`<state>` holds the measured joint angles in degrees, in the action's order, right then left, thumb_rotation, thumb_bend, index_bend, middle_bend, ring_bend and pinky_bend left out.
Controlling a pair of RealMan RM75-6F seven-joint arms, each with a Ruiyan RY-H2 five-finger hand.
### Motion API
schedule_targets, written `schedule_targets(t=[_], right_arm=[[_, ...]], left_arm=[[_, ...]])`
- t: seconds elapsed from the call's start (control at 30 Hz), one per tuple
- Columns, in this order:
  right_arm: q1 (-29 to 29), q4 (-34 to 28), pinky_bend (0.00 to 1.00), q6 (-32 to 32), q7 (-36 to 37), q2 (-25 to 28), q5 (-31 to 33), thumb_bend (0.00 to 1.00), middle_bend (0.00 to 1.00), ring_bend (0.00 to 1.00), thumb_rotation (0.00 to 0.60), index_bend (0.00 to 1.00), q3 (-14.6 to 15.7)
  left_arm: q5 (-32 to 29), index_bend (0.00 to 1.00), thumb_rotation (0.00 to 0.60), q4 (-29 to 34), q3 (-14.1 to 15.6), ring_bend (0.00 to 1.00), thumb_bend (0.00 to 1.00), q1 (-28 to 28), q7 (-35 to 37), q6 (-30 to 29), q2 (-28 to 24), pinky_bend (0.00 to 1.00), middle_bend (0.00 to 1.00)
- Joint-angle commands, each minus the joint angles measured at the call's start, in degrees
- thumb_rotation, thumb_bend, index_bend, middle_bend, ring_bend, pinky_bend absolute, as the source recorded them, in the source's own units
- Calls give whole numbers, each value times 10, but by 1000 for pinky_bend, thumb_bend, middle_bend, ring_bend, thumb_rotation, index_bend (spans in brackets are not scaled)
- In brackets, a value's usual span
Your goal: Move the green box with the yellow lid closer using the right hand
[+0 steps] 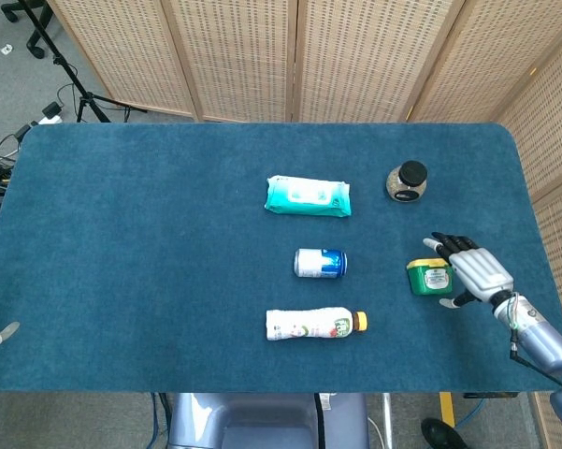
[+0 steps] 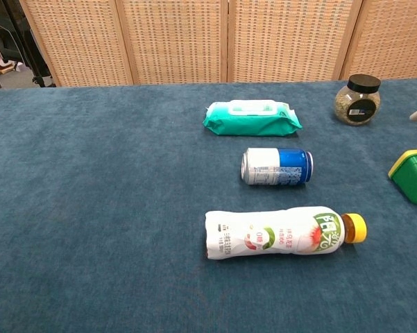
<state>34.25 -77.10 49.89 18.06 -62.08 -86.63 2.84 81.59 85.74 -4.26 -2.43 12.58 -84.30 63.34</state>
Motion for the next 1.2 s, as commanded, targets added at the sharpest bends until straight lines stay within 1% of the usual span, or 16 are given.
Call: schedule_targets(t=[0.03,0.1,0.2,0.33,0.37,0.4,0.47,0.53,0.63,0.7,0.8,0.87,1.0,1.1,1.13,1.2], right_arm=[[-17,30,58,25,-17,-36,-18,0,0,0,600,0,8],[-19,56,58,28,-18,-61,-21,0,0,0,600,0,8],[-18,116,58,35,-23,-114,-17,0,0,0,600,0,-3],[-20,179,59,54,-20,-160,-24,0,5,0,600,11,-8],[-22,196,64,64,-16,-172,-26,0,20,0,600,26,-10],[-23,204,85,69,-14,-178,-27,11,68,22,600,64,-11],[-27,229,144,86,-5,-195,-30,84,223,118,600,172,-15],[-29,250,187,96,10,-209,-33,253,392,241,600,327,-15],[-29,273,226,103,35,-220,-39,453,485,323,600,433,-14],[-31,284,250,113,53,-226,-44,531,521,358,600,475,-12],[-33,290,262,124,73,-227,-50,582,545,374,600,507,-10],[-35,287,262,137,91,-222,-56,610,546,374,600,510,-8],[-29,244,262,138,126,-176,-72,716,547,376,600,522,6],[-8,175,262,97,154,-109,-85,800,545,376,600,524,24],[10,133,262,65,166,-69,-89,838,543,376,600,524,33],[28,94,262,36,174,-32,-92,901,540,370,600,525,38]], left_arm=[[1,0,600,0,0,0,0,0,-1,0,0,0,0],[1,0,600,0,1,0,0,0,-1,-1,1,0,0],[-1,0,600,0,0,0,0,0,0,0,1,0,0],[-4,0,600,-2,-1,0,0,-1,1,4,0,0,0],[-4,0,600,-2,-1,0,0,-2,1,5,1,0,0],[-5,0,600,-2,-1,0,0,-2,1,5,1,0,0],[-6,0,600,-3,-2,0,0,-3,1,6,1,0,0],[-7,0,600,-3,-2,0,0,-3,0,8,1,0,0],[-7,0,600,-3,-2,0,0,-4,-1,9,1,0,0],[-7,0,600,-2,-2,0,0,-4,-2,8,2,0,0],[-7,0,600,-2,-2,0,0,-3,-2,8,2,0,0],[-7,0,600,-2,-2,0,0,-4,-4,8,2,0,0],[-5,0,600,-1,0,0,0,-4,-8,8,3,0,0],[-4,0,600,0,0,0,0,-4,-10,7,4,0,0],[-4,0,600,0,0,0,0,-4,-11,7,4,0,0],[-3,0,600,1,0,0,0,-3,-10,6,4,0,0]])
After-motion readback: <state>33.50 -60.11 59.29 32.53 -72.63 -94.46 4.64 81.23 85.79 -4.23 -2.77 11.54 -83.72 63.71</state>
